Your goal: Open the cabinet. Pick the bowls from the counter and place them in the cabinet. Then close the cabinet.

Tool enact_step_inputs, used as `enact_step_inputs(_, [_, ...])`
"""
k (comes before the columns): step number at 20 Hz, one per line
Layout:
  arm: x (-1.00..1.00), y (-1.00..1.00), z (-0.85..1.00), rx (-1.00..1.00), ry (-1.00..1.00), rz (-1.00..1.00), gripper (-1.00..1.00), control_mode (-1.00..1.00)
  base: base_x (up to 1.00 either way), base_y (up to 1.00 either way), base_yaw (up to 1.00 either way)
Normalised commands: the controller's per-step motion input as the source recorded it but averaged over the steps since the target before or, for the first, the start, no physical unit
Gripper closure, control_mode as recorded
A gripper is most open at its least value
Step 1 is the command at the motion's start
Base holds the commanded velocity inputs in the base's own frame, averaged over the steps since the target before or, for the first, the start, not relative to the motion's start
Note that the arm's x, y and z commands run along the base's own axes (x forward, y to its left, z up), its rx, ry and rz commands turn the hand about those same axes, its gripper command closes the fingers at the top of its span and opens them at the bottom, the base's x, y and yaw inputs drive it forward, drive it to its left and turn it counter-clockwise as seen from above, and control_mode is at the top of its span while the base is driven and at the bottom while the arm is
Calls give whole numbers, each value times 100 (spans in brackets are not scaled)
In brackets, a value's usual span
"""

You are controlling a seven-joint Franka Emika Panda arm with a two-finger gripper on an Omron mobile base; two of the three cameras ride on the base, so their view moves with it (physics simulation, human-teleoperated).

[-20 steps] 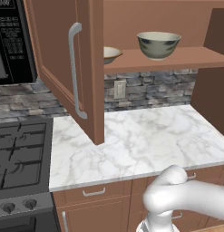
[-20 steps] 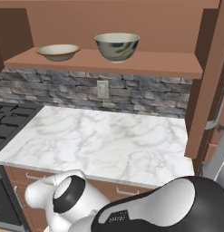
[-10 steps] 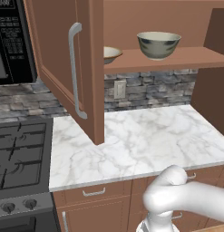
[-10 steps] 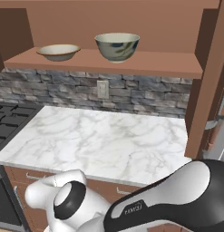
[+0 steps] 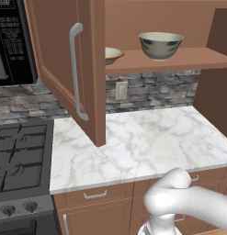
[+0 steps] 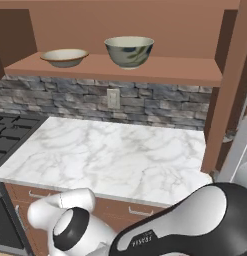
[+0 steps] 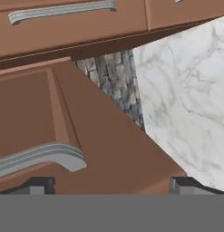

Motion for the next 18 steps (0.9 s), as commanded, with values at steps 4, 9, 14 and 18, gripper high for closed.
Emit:
enact_step_inputs(4, [3, 81, -25, 5, -1, 0, -100, -100, 0, 0, 0])
enact_step_inputs(9, [49, 85, -5, 1, -6, 0, -100, -100, 0, 0, 0])
enact_step_inputs(14, [99, 52, 0, 1, -2, 4, -100, -100, 0, 0, 0])
enact_step_inputs(18, [100, 43, 0, 2, 0, 8, -100, -100, 0, 0, 0])
